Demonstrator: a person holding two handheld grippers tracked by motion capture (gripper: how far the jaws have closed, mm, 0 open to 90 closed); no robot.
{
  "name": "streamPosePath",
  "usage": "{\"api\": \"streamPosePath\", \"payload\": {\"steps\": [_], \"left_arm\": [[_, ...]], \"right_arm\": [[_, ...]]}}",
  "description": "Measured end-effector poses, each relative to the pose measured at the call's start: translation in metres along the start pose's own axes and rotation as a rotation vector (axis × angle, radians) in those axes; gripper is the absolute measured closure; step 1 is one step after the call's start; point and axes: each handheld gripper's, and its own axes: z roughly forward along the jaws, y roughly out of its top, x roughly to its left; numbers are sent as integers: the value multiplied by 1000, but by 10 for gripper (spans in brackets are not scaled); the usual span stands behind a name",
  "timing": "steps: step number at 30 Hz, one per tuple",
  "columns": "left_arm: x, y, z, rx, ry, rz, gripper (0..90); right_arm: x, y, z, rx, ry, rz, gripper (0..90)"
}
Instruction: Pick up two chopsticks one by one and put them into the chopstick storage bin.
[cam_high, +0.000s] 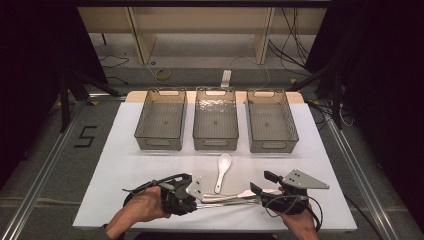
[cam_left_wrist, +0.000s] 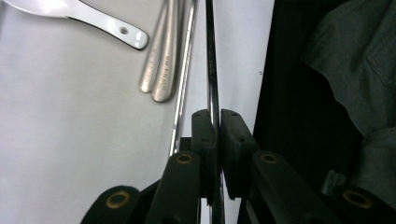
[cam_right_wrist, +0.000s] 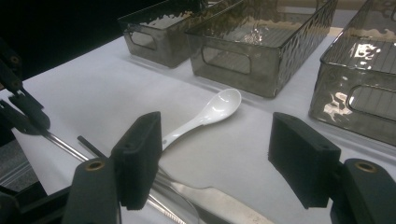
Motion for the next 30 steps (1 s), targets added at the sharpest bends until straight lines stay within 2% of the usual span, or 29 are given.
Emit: {"api": "streamPosePath", "payload": {"steps": [2,6,11,12,14,24,28,30], "left_arm": [[2,0,-9,-2,20,4,845],[8,-1,-29,-45,74,-22,845],[24,-5,-48,-85,134,-78,845],[31,-7,-53,-96,155,-99,845],[35,-8,-56,-102,164,-110,845],[82,-17,-74,-157,267,-241,845],[103,-25,-78,-202,328,-318,845],[115,-30,-79,-214,337,-361,845]], "right_arm": [[0,0,0,-1,0,3,357],[0,0,0,-1,0,2,358],[0,0,0,-2,-2,4,358],[0,0,0,-2,-2,5,358],[0,0,0,-3,-2,4,358],[0,0,0,-1,-3,0,358],[0,0,0,-1,-4,2,358],[0,0,0,-2,-4,3,358]]}}
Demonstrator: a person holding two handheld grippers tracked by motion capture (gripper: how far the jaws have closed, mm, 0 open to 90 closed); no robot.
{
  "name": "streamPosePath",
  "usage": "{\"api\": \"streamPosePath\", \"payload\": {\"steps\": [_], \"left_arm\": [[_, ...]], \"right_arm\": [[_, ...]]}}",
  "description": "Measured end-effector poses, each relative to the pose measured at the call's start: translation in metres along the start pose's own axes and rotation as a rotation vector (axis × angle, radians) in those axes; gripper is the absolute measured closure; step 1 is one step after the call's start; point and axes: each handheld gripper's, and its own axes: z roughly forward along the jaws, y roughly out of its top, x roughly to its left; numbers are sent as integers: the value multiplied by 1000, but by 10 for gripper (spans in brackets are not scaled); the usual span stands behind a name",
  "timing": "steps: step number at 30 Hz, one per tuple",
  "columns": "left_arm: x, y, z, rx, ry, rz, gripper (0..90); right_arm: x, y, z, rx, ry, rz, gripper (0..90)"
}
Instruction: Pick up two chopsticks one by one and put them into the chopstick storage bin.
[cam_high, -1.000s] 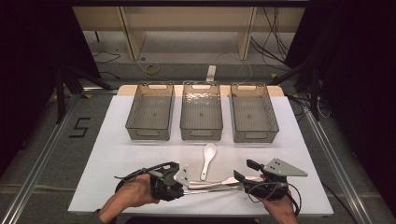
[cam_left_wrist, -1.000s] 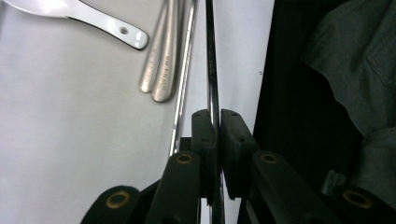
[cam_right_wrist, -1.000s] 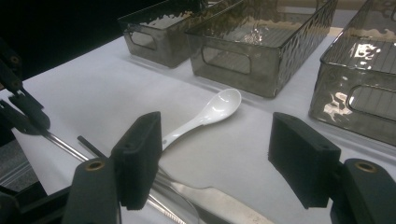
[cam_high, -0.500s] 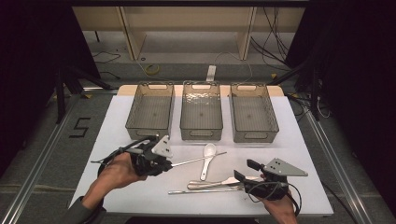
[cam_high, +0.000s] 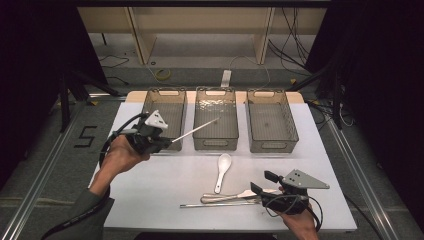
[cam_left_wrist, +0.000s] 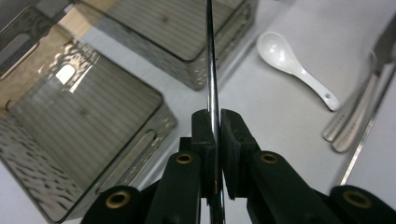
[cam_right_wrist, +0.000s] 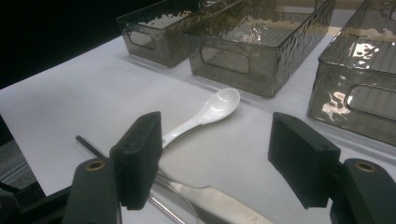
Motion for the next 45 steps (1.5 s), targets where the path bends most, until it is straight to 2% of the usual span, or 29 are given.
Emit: {"api": "streamPosePath", "payload": {"steps": [4,5,14,17,19,23,27,32,39,41,45], "left_arm": [[23,-3,5,-33,47,-83,845],[29,-4,6,-31,38,-103,845],[73,-13,20,-18,99,-232,845],[84,-17,23,-32,121,-274,845],[91,-19,24,-38,121,-298,844],[100,-22,30,-45,137,-338,844],[108,-23,39,-16,149,-345,844],[116,-26,46,-17,155,-386,844],[124,-29,54,-14,161,-420,843],[124,-30,58,-6,168,-413,843],[127,-33,65,-3,162,-451,843]], "right_arm": [[0,0,0,2,0,-2,358],[0,0,0,2,-3,-1,358],[0,0,0,2,-5,-4,358],[-1,0,0,2,-4,-4,358],[-1,-1,0,3,-5,-1,358],[-1,-1,0,3,-5,-5,358],[-1,-1,1,8,-4,-2,358],[0,-1,0,7,-4,0,358],[-1,-1,0,4,0,-4,358],[0,-1,1,6,0,0,357],[-1,-1,1,11,-1,1,341]]}}
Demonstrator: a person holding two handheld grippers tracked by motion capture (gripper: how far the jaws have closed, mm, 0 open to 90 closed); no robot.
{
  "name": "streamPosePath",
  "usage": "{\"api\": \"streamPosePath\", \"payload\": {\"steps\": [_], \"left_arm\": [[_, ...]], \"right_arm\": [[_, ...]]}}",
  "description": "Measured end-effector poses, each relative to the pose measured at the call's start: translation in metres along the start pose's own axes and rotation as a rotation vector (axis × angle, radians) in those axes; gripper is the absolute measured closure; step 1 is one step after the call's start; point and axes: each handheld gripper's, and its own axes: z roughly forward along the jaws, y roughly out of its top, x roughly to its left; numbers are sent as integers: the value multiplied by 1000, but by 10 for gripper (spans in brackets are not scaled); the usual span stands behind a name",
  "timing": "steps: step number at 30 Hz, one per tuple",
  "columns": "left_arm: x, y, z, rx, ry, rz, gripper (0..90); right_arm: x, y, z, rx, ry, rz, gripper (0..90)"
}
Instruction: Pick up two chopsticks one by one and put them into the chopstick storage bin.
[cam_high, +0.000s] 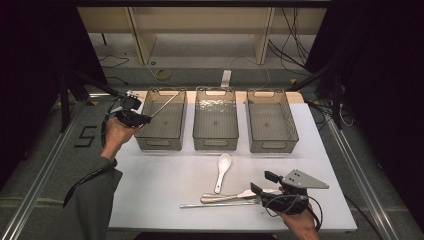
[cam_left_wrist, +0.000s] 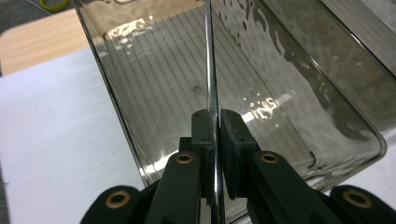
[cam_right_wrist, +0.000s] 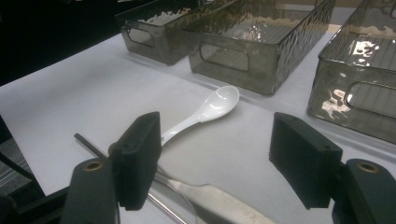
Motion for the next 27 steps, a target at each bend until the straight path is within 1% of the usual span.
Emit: {"api": "streamPosePath", "payload": {"steps": [5,7,8,10,12,13,14,15,16,17,18,19,21,25,27], "left_arm": [[3,-3,7,5,0,-27,842],[2,-4,11,12,9,-29,842],[2,-4,12,10,5,-32,841],[2,-4,14,-3,21,-44,838],[1,-4,17,-2,35,-57,827],[1,-5,18,-9,32,-57,809],[-1,-5,18,-14,28,-49,746],[-2,-5,17,-23,24,-44,654],[-3,-4,16,-31,17,-45,654],[-5,-4,15,-41,14,-43,598],[-7,-3,14,-50,8,-48,508],[-9,-2,11,-51,-1,-36,508],[-15,-1,5,-58,-40,-38,442],[-29,-1,-9,-71,-100,-33,360],[-37,-4,-17,-85,-139,-41,313]], "right_arm": [[-1,0,0,-1,2,4,330],[-1,0,0,-2,2,4,329],[-1,0,0,-1,2,5,328],[-1,0,0,-1,3,4,327],[0,0,0,1,3,5,326],[0,0,0,0,4,4,325],[0,0,-1,0,3,5,324],[-1,0,-1,-2,2,12,323],[-1,0,-1,-2,2,12,323],[-1,0,0,1,0,12,322],[-1,0,0,1,-1,11,320],[-1,0,0,1,-1,11,320],[-1,0,-1,0,-1,12,320],[-1,0,-1,-1,-2,14,317],[-1,0,-1,0,-2,11,316]]}}
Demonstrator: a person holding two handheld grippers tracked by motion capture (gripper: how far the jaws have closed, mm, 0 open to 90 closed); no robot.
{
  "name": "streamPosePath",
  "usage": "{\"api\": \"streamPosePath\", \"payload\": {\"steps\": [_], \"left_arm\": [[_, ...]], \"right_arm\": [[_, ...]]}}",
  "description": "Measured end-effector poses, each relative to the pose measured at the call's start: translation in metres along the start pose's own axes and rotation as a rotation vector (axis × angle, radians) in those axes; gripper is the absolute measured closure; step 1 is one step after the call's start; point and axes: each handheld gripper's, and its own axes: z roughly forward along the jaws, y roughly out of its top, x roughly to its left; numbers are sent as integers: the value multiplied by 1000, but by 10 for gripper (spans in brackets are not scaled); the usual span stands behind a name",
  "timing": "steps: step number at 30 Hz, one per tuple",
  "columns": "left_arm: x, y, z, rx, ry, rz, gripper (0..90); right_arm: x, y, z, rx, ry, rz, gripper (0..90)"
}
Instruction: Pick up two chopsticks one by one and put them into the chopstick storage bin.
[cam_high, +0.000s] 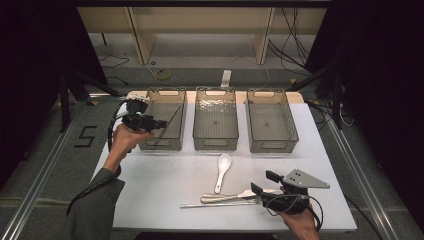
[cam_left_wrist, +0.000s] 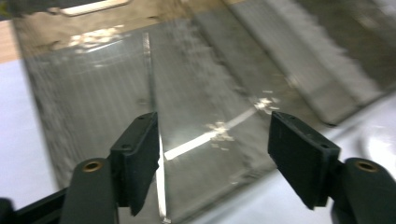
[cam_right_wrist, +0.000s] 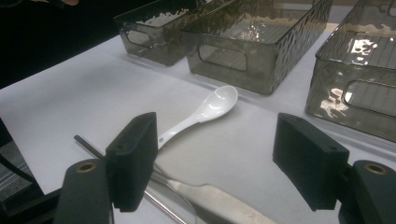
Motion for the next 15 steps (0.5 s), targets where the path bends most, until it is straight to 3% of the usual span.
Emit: {"api": "streamPosePath", "payload": {"steps": [8,10,15], "left_arm": [[-30,-18,-19,28,-65,79,253],[-37,-26,-22,16,-112,85,250],[-57,-36,-21,67,-159,135,236]], "right_arm": [[0,0,0,0,-2,0,315],[0,0,0,1,-2,-1,315],[2,1,0,-1,0,-7,314]]}}
